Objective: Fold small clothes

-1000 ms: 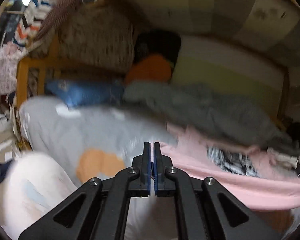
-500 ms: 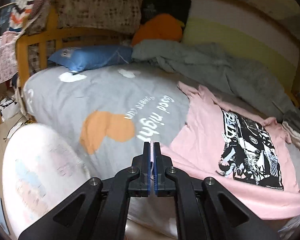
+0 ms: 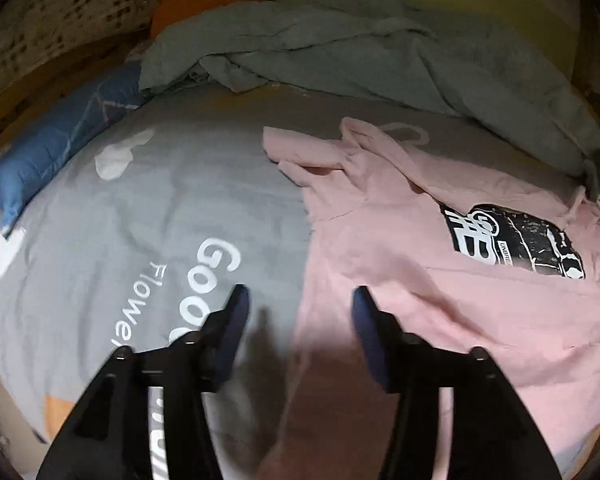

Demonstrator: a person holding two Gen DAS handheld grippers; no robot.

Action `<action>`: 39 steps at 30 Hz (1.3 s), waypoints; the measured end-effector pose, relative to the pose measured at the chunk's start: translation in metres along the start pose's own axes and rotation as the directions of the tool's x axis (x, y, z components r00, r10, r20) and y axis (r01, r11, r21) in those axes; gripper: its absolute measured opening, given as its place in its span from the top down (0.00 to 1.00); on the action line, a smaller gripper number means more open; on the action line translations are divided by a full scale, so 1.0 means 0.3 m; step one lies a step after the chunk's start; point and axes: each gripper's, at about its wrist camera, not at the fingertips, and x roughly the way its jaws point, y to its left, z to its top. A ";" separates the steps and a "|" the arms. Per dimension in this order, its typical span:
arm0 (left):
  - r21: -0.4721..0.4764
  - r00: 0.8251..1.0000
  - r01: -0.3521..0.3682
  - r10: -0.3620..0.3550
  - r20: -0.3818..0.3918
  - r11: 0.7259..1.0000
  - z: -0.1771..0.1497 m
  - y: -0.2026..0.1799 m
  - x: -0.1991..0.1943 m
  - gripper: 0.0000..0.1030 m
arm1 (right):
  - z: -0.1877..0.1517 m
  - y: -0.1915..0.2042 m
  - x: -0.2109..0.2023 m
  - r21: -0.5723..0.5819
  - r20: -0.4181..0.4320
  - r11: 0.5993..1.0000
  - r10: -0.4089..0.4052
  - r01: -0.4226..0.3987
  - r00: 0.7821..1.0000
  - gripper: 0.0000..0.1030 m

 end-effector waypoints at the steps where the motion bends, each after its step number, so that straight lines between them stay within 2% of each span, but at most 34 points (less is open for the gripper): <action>1: -0.023 1.000 0.003 -0.003 0.009 1.000 -0.014 0.019 -0.004 0.42 | -0.010 -0.018 -0.018 0.019 0.028 1.000 0.022 -0.022 0.999 0.34; 2: -0.049 1.000 0.021 -0.021 0.004 0.999 -0.019 0.039 -0.006 0.42 | -0.008 -0.038 -0.039 0.045 0.051 0.998 0.030 -0.032 0.998 0.27; 4: -0.065 0.995 0.095 -0.096 -0.011 0.993 -0.012 0.047 -0.015 0.39 | 0.008 -0.069 -0.078 0.092 0.084 0.993 0.059 -0.067 0.995 0.22; 6: -0.004 0.998 0.063 -0.063 0.006 0.998 -0.009 0.032 -0.040 0.33 | 0.024 -0.086 -0.103 0.081 0.100 0.989 0.113 -0.121 0.989 0.19; 9: 0.052 1.000 0.002 -0.002 -0.001 0.999 -0.008 0.023 -0.037 0.33 | 0.023 -0.090 -0.081 0.059 0.040 0.990 0.129 -0.131 0.991 0.19; 12: 0.019 0.996 0.064 -0.063 -0.065 0.998 -0.012 0.032 0.009 0.33 | -0.007 -0.086 -0.045 0.055 -0.023 0.990 0.128 -0.126 0.992 0.19; 15: -0.017 0.994 0.102 -0.102 -0.035 0.995 -0.012 0.039 0.033 0.33 | -0.032 -0.087 0.009 0.049 -0.093 0.989 0.145 -0.141 0.985 0.19; 16: -0.018 0.995 0.101 -0.102 -0.017 0.995 -0.005 0.037 0.040 0.34 | -0.039 -0.089 0.027 0.058 -0.115 0.987 0.156 -0.150 0.981 0.20; 18: -0.007 0.991 0.130 -0.130 0.010 0.991 0.011 0.031 0.054 0.47 | -0.050 -0.094 0.053 0.073 -0.145 0.982 0.182 -0.173 0.973 0.22; 20: -0.013 0.983 0.186 -0.186 -0.004 0.983 0.031 0.022 0.082 0.58 | -0.053 -0.099 0.082 0.091 -0.158 0.979 0.196 -0.183 0.968 0.22; 22: -0.021 0.974 0.227 -0.227 -0.011 0.974 0.040 0.012 0.097 0.69 | -0.051 -0.092 0.109 0.101 -0.171 0.974 0.219 -0.204 0.961 0.30; 23: -0.014 0.977 0.211 -0.211 -0.002 0.977 0.041 0.004 0.100 0.73 | -0.047 -0.082 0.126 0.101 -0.182 0.968 0.245 -0.230 0.952 0.49; 24: -0.003 0.982 0.188 -0.188 0.011 0.982 0.041 -0.004 0.100 0.74 | -0.040 -0.069 0.138 0.094 -0.190 0.963 0.267 -0.253 0.945 0.72; 25: 0.013 0.985 0.171 -0.171 0.024 0.985 0.041 -0.012 0.099 0.74 | -0.034 -0.060 0.143 0.088 -0.190 0.963 0.269 -0.256 0.944 0.81; 27: 0.029 0.987 0.160 -0.161 0.027 0.987 0.049 -0.019 0.104 0.74 | -0.031 -0.051 0.146 0.085 -0.154 0.971 0.235 -0.224 0.960 0.86; 30: 0.021 0.969 0.245 -0.245 0.020 0.969 0.060 -0.015 0.095 0.74 | -0.026 -0.032 0.137 0.075 -0.136 0.963 0.265 -0.257 0.955 0.91; 32: 0.051 0.959 0.284 -0.285 0.007 0.957 0.065 -0.027 0.091 0.74 | -0.018 -0.016 0.111 0.044 -0.100 0.969 0.245 -0.241 0.964 0.93; 33: 0.078 0.957 0.291 -0.291 -0.006 0.954 0.069 -0.042 0.097 0.74 | -0.015 -0.015 0.104 0.039 -0.089 0.972 0.235 -0.232 0.968 0.97; 34: 0.109 0.961 0.277 -0.277 -0.014 0.955 0.073 -0.059 0.108 0.74 | -0.013 -0.016 0.100 0.041 -0.083 0.973 0.230 -0.227 0.970 0.97; 36: 0.148 0.980 0.196 -0.198 -0.002 0.969 0.076 -0.077 0.129 0.74 | -0.010 -0.024 0.102 0.058 -0.077 0.976 0.215 -0.211 0.974 0.97; 37: 0.150 0.983 0.183 -0.184 -0.008 0.972 0.075 -0.078 0.140 0.75 | -0.011 -0.029 0.102 0.059 -0.078 0.977 0.207 -0.203 0.975 0.97; 39: 0.137 0.985 0.175 -0.172 -0.032 0.975 0.076 -0.076 0.165 0.91 | -0.011 -0.025 0.100 0.052 -0.070 0.979 0.199 -0.195 0.978 0.97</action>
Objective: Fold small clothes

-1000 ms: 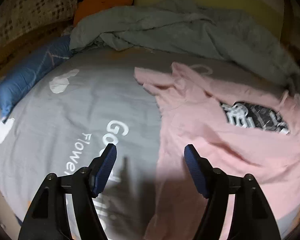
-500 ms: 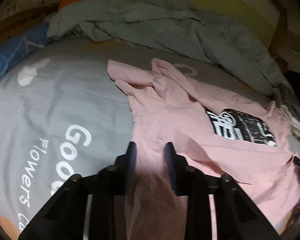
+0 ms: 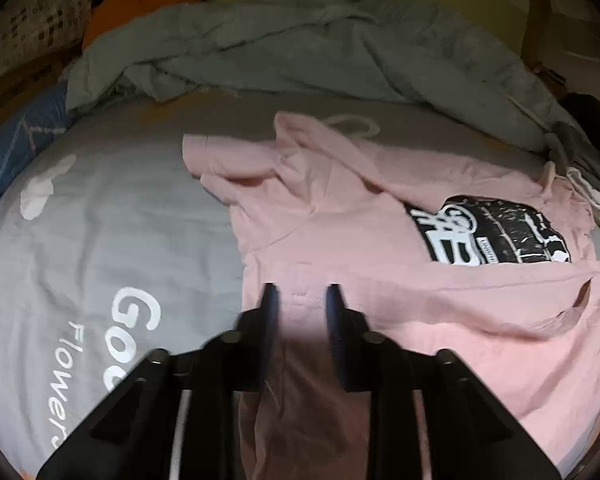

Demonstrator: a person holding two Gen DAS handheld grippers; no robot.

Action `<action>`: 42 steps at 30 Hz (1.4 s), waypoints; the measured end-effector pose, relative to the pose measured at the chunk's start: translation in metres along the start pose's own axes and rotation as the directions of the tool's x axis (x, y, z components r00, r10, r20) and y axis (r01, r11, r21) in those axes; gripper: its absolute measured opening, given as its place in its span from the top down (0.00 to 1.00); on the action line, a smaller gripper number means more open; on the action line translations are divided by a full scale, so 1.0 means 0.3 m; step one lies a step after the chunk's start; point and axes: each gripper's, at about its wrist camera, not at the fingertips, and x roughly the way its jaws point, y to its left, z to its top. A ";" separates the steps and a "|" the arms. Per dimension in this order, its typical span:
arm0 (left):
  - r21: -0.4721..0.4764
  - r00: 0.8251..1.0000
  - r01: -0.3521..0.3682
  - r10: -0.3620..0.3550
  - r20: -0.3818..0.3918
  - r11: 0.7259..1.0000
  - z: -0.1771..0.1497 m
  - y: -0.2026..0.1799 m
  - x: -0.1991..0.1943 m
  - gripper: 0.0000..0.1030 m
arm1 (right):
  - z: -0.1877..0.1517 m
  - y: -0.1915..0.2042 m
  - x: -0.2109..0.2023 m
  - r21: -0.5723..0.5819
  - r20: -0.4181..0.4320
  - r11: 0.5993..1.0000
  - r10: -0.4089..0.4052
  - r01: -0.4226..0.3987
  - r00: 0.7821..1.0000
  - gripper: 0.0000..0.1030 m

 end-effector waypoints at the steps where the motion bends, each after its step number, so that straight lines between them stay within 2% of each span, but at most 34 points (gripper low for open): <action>1: -0.002 1.000 -0.010 0.010 0.000 1.000 -0.002 0.002 0.005 0.96 | 0.002 0.005 -0.005 -0.008 0.012 1.000 0.002 -0.002 1.000 0.97; 2: 0.001 1.000 -0.014 0.014 0.011 1.000 -0.002 0.002 0.004 1.00 | 0.002 0.007 -0.010 -0.015 0.022 1.000 0.002 -0.001 1.000 0.97; 4: 0.007 0.998 -0.039 0.038 0.051 0.999 -0.004 -0.003 -0.016 1.00 | 0.008 0.016 -0.031 -0.024 0.056 1.000 0.001 0.000 0.998 0.97; 6: 0.018 0.995 -0.023 0.021 0.093 1.000 0.000 0.002 -0.055 1.00 | 0.014 0.023 -0.062 -0.028 0.099 0.999 0.019 -0.016 0.995 0.97; 8: -0.002 0.991 -0.031 0.031 0.131 1.000 0.008 0.020 -0.097 1.00 | 0.028 0.039 -0.100 -0.051 0.155 0.998 0.035 -0.027 0.987 0.97; 11: -0.052 0.986 -0.037 0.045 0.161 0.998 0.019 0.066 -0.139 1.00 | 0.044 0.066 -0.101 -0.085 0.171 0.996 -0.002 0.016 0.985 0.97; 13: -0.083 0.994 0.018 -0.009 0.112 0.996 0.029 0.101 -0.120 1.00 | 0.048 0.078 -0.060 -0.101 0.136 0.991 -0.069 0.083 0.988 0.97; 14: -0.094 0.993 0.090 -0.083 0.078 0.992 0.028 0.115 -0.103 0.94 | 0.045 0.079 -0.041 -0.104 0.115 0.989 -0.093 0.105 0.989 0.97; 15: -0.098 0.985 0.171 -0.167 0.042 0.980 0.025 0.123 -0.082 0.89 | 0.038 0.079 -0.015 -0.108 0.083 0.985 -0.123 0.132 0.989 0.97; 16: -0.104 0.980 0.200 -0.199 0.021 0.974 0.019 0.123 -0.065 0.88 | 0.032 0.077 0.003 -0.112 0.060 0.982 -0.143 0.149 0.988 0.97; 18: -0.095 0.982 0.186 -0.187 -0.004 0.978 0.009 0.116 -0.039 0.82 | 0.018 0.068 0.013 -0.113 0.044 0.982 -0.149 0.153 0.988 0.97; 21: -0.073 0.991 0.124 -0.127 -0.035 0.990 -0.005 0.096 -0.004 0.73 | 0.009 0.054 0.000 -0.109 0.048 0.983 -0.146 0.150 0.988 0.97; 23: -0.065 0.987 0.147 -0.150 -0.053 0.987 -0.015 0.086 0.007 0.73 | 0.007 0.043 -0.017 -0.099 0.058 0.986 -0.132 0.138 0.990 0.97; 28: 0.019 0.994 0.099 -0.098 -0.051 0.995 -0.028 0.037 0.000 0.73 | 0.004 0.040 -0.027 -0.099 0.057 0.987 -0.120 0.125 0.991 0.97; 30: 0.038 0.995 0.069 -0.067 -0.068 0.997 -0.029 0.025 0.013 0.72 | 0.005 0.041 -0.019 -0.098 0.046 0.988 -0.116 0.120 0.992 0.97; 33: 0.090 0.998 -0.017 0.022 -0.057 0.996 -0.033 -0.003 0.018 0.71 | 0.001 0.037 -0.003 -0.091 0.019 0.990 -0.105 0.106 0.994 0.96; 34: 0.109 0.998 -0.031 0.037 -0.048 0.994 -0.038 -0.013 0.016 0.75 | 0.000 0.035 0.004 -0.089 0.009 0.991 -0.104 0.104 0.995 0.96; 35: 0.117 0.999 -0.028 0.033 -0.043 0.993 -0.042 -0.020 0.014 0.93 | -0.003 0.034 0.008 -0.086 0.006 0.991 -0.105 0.105 0.994 0.96; 36: 0.118 0.999 -0.015 0.020 -0.039 0.993 -0.044 -0.022 0.009 0.97 | -0.004 0.033 0.008 -0.083 0.008 0.991 -0.106 0.106 0.994 0.96; 39: 0.131 0.999 -0.031 0.032 -0.003 0.991 -0.040 -0.026 -0.032 0.98 | -0.002 0.034 -0.014 -0.076 0.047 0.992 -0.096 0.100 0.994 0.97; 42: 0.092 0.992 -0.062 0.051 0.118 0.994 -0.020 -0.008 -0.152 0.98 | 0.011 0.049 -0.074 -0.078 0.126 0.995 -0.057 0.067 0.990 0.97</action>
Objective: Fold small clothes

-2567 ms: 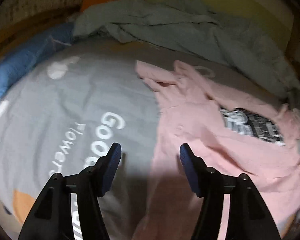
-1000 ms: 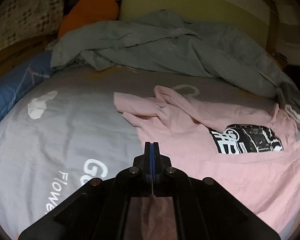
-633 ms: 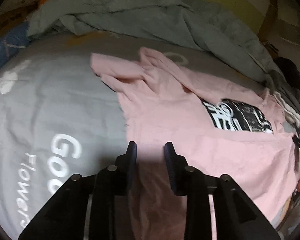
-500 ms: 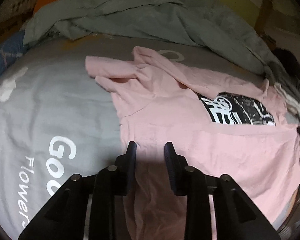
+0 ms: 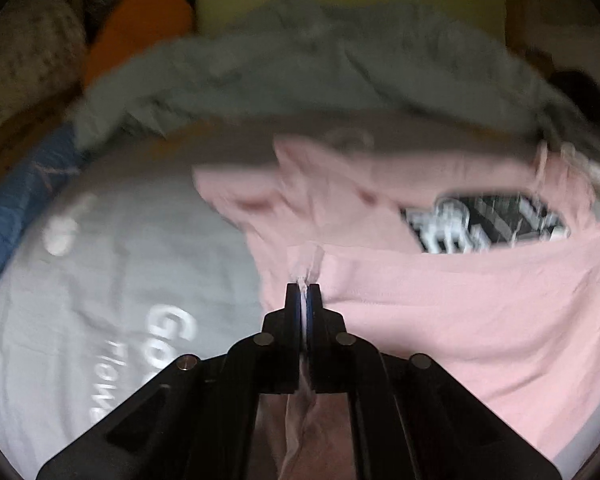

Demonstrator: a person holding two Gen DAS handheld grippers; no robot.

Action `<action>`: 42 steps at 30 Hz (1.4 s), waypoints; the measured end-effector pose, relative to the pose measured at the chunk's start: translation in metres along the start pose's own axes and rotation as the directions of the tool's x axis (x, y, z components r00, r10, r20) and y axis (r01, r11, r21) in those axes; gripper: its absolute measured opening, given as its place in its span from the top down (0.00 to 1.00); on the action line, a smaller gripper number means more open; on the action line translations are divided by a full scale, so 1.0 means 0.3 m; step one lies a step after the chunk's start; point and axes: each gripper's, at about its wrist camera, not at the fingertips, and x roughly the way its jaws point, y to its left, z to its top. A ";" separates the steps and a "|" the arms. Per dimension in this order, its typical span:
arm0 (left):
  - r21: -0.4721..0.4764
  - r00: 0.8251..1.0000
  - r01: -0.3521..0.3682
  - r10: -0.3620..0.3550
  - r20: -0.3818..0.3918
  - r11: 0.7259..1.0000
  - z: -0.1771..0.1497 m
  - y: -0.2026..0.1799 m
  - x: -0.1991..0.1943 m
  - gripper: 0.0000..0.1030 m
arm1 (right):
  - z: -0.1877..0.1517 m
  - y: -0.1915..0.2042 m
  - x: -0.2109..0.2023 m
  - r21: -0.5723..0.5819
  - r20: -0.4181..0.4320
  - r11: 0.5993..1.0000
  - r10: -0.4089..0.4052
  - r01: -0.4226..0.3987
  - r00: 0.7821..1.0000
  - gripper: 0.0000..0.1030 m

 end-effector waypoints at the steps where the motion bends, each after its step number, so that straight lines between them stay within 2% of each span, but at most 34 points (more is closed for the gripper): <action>1: -0.027 1.000 0.002 -0.001 0.022 1.000 0.007 0.019 -0.032 0.98 | 0.009 0.006 -0.026 0.002 0.044 1.000 0.021 -0.021 0.999 0.97; 3: -0.080 0.999 -0.007 0.011 0.045 0.997 0.022 0.062 -0.069 0.98 | 0.024 0.023 -0.042 -0.015 0.083 0.999 0.034 -0.033 0.996 0.97; 7: -0.067 0.999 -0.047 0.045 -0.022 0.997 0.013 0.075 0.008 0.94 | 0.025 0.048 0.053 -0.046 -0.016 0.999 -0.010 0.009 1.000 0.97; 9: -0.073 0.996 -0.060 0.055 -0.072 0.996 -0.013 0.072 0.069 0.81 | 0.011 0.038 0.101 -0.006 -0.053 0.999 -0.046 0.046 0.998 0.96; 10: -0.077 0.992 -0.091 0.083 -0.098 0.993 -0.026 0.079 0.091 0.74 | 0.008 0.028 0.108 0.014 -0.059 0.997 -0.071 0.072 0.996 0.96; 11: -0.084 0.986 -0.122 0.112 -0.122 0.989 -0.038 0.088 0.105 0.61 | 0.008 0.019 0.103 0.029 -0.056 0.996 -0.081 0.082 0.995 0.89; 12: -0.099 0.986 -0.126 0.113 -0.125 0.987 -0.051 0.100 0.099 0.56 | 0.010 0.010 0.093 0.038 -0.049 0.995 -0.085 0.087 0.995 0.78; 13: -0.126 0.988 -0.109 0.094 -0.122 0.986 -0.063 0.114 0.081 0.55 | 0.015 0.002 0.076 0.040 -0.039 0.995 -0.089 0.090 0.995 0.69; 14: -0.157 0.990 -0.082 0.063 -0.124 0.984 -0.072 0.127 0.060 0.53 | 0.020 -0.006 0.051 0.041 -0.021 0.995 -0.091 0.092 0.996 0.47; 15: -0.187 0.991 -0.053 0.029 -0.129 0.981 -0.082 0.135 0.038 0.49 | 0.020 -0.016 0.028 0.044 -0.002 0.995 -0.093 0.093 0.996 0.32; 16: -0.219 0.991 -0.022 -0.007 -0.133 0.975 -0.094 0.140 0.012 0.46 | 0.019 -0.030 -0.019 0.049 0.029 0.995 -0.092 0.091 0.995 0.30; 19: -0.275 0.987 0.050 -0.089 -0.133 0.960 -0.162 0.135 -0.082 0.40 | -0.006 -0.072 -0.116 0.059 -0.009 0.998 -0.031 0.032 0.999 0.30; 22: -0.277 0.981 0.081 -0.126 -0.149 0.958 -0.241 0.103 -0.121 0.39 | -0.091 -0.126 -0.198 0.153 -0.048 0.987 0.055 -0.047 0.997 0.30; 24: -0.272 0.974 0.100 -0.150 -0.172 0.957 -0.280 0.082 -0.117 0.39 | -0.153 -0.148 -0.215 0.201 -0.093 0.977 0.092 -0.072 0.991 0.30; 25: -0.259 0.976 0.087 -0.135 -0.174 0.962 -0.290 0.070 -0.118 0.42 | -0.185 -0.153 -0.217 0.217 -0.117 0.972 0.114 -0.087 0.987 0.30; 26: -0.230 0.980 0.063 -0.103 -0.168 0.971 -0.293 0.056 -0.121 0.62 | -0.208 -0.149 -0.213 0.219 -0.135 0.971 0.132 -0.101 0.982 0.30; 27: -0.193 0.983 0.044 -0.077 -0.167 0.980 -0.293 0.037 -0.129 0.94 | -0.228 -0.142 -0.209 0.207 -0.161 0.971 0.151 -0.117 0.975 0.37; 28: -0.178 0.984 0.048 -0.077 -0.162 0.983 -0.294 0.025 -0.137 0.96 | -0.246 -0.123 -0.189 0.180 -0.213 0.973 0.182 -0.144 0.960 0.48; 29: -0.178 0.987 0.055 -0.080 -0.140 0.982 -0.293 0.019 -0.160 0.96 | -0.256 -0.108 -0.172 0.164 -0.253 0.973 0.203 -0.165 0.946 0.79; 30: -0.175 0.992 0.039 -0.059 -0.111 0.984 -0.295 0.013 -0.187 0.96 | -0.267 -0.094 -0.162 0.148 -0.278 0.975 0.200 -0.164 0.940 0.93; 31: -0.174 0.995 0.027 -0.043 -0.091 0.984 -0.298 0.011 -0.211 0.96 | -0.273 -0.086 -0.173 0.127 -0.254 0.981 0.174 -0.146 0.951 0.97; 33: -0.212 0.996 0.025 -0.042 -0.073 0.977 -0.313 0.021 -0.254 0.96 | -0.268 -0.087 -0.212 0.113 -0.193 0.988 0.128 -0.108 0.973 0.97; 34: -0.238 0.997 0.029 -0.046 -0.066 0.971 -0.322 0.034 -0.277 0.96 | -0.260 -0.097 -0.263 0.129 -0.135 0.986 0.121 -0.103 0.983 0.97; 36: -0.261 0.997 0.032 -0.047 -0.054 0.965 -0.350 0.047 -0.329 0.96 | -0.259 -0.105 -0.339 0.133 -0.083 0.987 0.106 -0.094 0.991 0.97; 38: -0.230 0.997 -0.016 -0.002 -0.079 0.973 -0.387 0.043 -0.347 0.96 | -0.282 -0.106 -0.368 0.125 -0.118 0.988 0.104 -0.089 0.988 0.97; 40: -0.232 0.991 -0.053 0.023 -0.129 0.971 -0.438 0.047 -0.317 0.96 | -0.335 -0.115 -0.353 0.150 -0.182 0.983 0.133 -0.106 0.974 0.97; 42: -0.236 0.983 -0.071 0.028 -0.180 0.969 -0.470 0.047 -0.274 0.89 | -0.368 -0.110 -0.322 0.141 -0.206 0.988 0.098 -0.069 0.974 0.97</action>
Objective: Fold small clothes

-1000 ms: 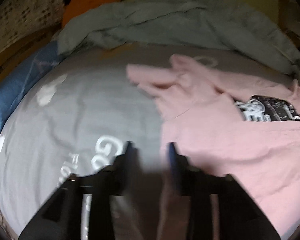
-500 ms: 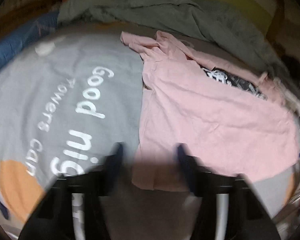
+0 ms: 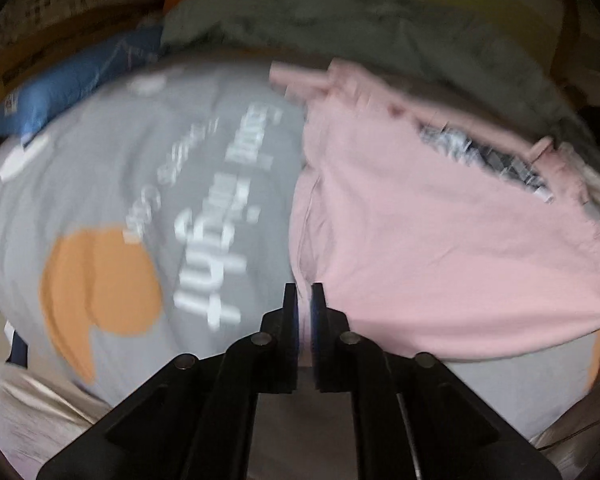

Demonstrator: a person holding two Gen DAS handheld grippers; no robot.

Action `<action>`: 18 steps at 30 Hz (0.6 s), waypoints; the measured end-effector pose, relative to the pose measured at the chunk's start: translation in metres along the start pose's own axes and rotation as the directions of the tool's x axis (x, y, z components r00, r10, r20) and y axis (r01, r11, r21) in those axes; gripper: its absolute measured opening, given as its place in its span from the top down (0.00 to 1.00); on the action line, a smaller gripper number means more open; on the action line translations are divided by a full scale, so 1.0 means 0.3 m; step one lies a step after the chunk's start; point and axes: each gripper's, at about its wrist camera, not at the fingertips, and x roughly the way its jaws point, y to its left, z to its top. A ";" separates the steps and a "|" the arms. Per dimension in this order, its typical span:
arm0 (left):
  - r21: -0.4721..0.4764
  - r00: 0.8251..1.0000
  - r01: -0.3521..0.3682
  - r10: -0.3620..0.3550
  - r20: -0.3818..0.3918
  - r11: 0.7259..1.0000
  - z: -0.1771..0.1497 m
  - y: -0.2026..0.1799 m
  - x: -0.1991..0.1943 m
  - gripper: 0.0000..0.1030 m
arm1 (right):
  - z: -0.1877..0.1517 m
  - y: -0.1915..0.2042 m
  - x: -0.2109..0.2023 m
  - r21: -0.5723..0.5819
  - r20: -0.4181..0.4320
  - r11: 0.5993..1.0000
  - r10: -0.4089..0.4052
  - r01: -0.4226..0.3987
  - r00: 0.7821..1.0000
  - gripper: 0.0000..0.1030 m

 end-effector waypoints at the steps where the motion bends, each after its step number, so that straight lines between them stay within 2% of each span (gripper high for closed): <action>1: 0.003 1.000 -0.010 0.010 0.004 1.000 0.007 -0.004 0.001 0.87 | -0.007 0.001 0.010 -0.002 -0.001 0.999 -0.036 0.036 0.999 0.95; 2: 0.014 0.999 -0.040 0.040 0.011 0.999 0.010 -0.014 -0.009 0.69 | -0.007 0.008 0.006 -0.002 0.009 0.998 -0.058 0.058 0.998 0.85; 3: 0.022 0.995 -0.100 0.099 0.033 0.995 0.015 -0.020 -0.020 0.40 | -0.005 0.014 -0.010 -0.002 0.043 0.996 -0.084 0.085 0.996 0.77; 4: 0.022 0.985 -0.160 0.158 0.063 0.987 0.015 -0.025 -0.033 0.32 | -0.003 0.014 -0.027 0.000 0.080 0.993 -0.114 0.114 0.990 0.73; 5: 0.017 0.978 -0.191 0.189 0.093 0.981 0.014 -0.024 -0.050 0.31 | -0.003 0.012 -0.039 0.003 0.109 0.990 -0.142 0.142 0.984 0.61; 6: 0.009 0.975 -0.193 0.191 0.114 0.981 0.016 -0.022 -0.073 0.31 | -0.002 0.004 -0.056 0.011 0.141 0.984 -0.179 0.179 0.974 0.51; 8: 0.006 0.977 -0.140 0.137 0.163 0.990 0.021 -0.029 -0.123 0.30 | 0.003 -0.010 -0.085 0.035 0.174 0.979 -0.206 0.203 0.963 0.50; 10: 0.032 0.978 -0.076 0.068 0.196 0.997 0.035 -0.059 -0.158 0.25 | 0.017 -0.038 -0.108 0.072 0.177 0.987 -0.156 0.145 0.972 0.44; 12: 0.078 0.979 -0.020 0.004 0.205 0.997 0.053 -0.103 -0.172 0.13 | 0.019 -0.059 -0.110 0.102 0.174 0.992 -0.095 0.078 0.980 0.39; 14: 0.105 0.979 -0.009 -0.013 0.205 0.994 0.070 -0.161 -0.176 0.08 | 0.022 -0.065 -0.100 0.110 0.153 0.993 -0.063 0.047 0.986 0.39; 18: 0.132 0.981 0.049 -0.072 0.178 0.990 0.118 -0.288 -0.135 0.02 | 0.009 -0.040 -0.059 0.091 0.111 0.995 -0.062 0.052 0.992 0.38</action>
